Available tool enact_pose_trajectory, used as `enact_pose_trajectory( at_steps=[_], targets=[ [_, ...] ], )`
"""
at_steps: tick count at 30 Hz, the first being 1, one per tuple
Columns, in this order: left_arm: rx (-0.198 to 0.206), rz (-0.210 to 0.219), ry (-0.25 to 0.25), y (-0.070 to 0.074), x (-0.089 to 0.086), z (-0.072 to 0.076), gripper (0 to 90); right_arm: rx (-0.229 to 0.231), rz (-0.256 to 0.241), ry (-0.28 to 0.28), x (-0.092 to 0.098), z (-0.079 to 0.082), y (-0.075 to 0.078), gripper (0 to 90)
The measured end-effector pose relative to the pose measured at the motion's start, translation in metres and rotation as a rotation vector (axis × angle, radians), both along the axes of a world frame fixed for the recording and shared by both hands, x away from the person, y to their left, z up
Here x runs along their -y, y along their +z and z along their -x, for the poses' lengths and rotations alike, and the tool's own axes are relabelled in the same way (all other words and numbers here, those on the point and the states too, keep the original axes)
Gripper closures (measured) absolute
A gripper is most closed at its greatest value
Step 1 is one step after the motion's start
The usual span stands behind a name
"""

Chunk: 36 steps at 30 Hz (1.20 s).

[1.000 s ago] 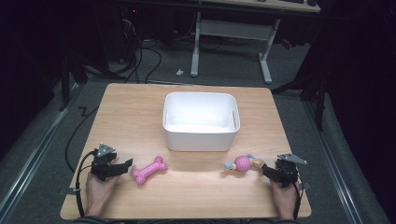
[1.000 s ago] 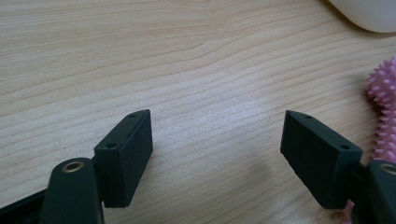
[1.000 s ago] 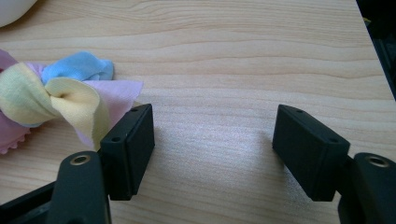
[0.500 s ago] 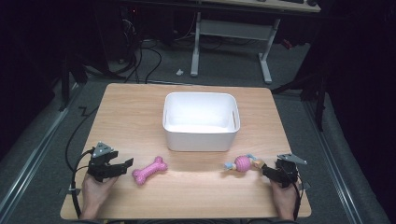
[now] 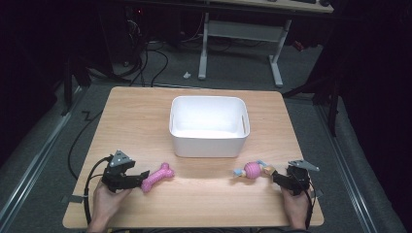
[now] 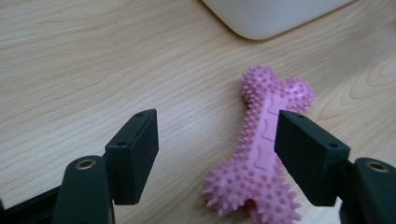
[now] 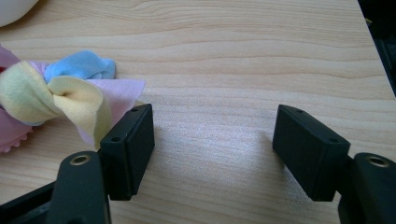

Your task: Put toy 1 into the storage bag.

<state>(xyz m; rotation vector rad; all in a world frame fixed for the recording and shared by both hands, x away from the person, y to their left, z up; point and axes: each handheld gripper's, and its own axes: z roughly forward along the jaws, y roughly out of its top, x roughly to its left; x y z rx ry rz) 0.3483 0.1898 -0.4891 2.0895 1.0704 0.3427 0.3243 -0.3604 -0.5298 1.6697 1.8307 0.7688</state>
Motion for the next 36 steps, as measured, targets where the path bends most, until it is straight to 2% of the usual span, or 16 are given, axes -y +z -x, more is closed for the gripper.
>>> enact_pose_trajectory(
  at_steps=[7, 16, 24, 31, 36],
  targets=[
    [-0.013, -0.029, -0.05, -0.002, 0.016, -0.001, 31.1, 0.001, 0.007, 0.008, 0.0, 0.0, 0.0, 29.9],
    [-0.02, -0.069, -0.088, -0.005, 0.03, -0.002, 34.3, 0.004, 0.005, 0.009, 0.0, 0.0, 0.0, 29.9],
    [-0.043, -0.112, -0.125, -0.008, 0.039, -0.005, 39.0, 0.004, 0.005, 0.01, 0.0, 0.0, 0.0, 29.9],
    [-0.081, -0.127, -0.142, -0.011, 0.042, -0.01, 43.3, 0.004, 0.005, 0.01, 0.0, 0.0, 0.0, 29.9],
    [-0.099, -0.16, -0.146, -0.014, 0.044, -0.012, 46.3, 0.004, 0.005, 0.011, 0.0, 0.0, 0.0, 29.9]
  ],
)
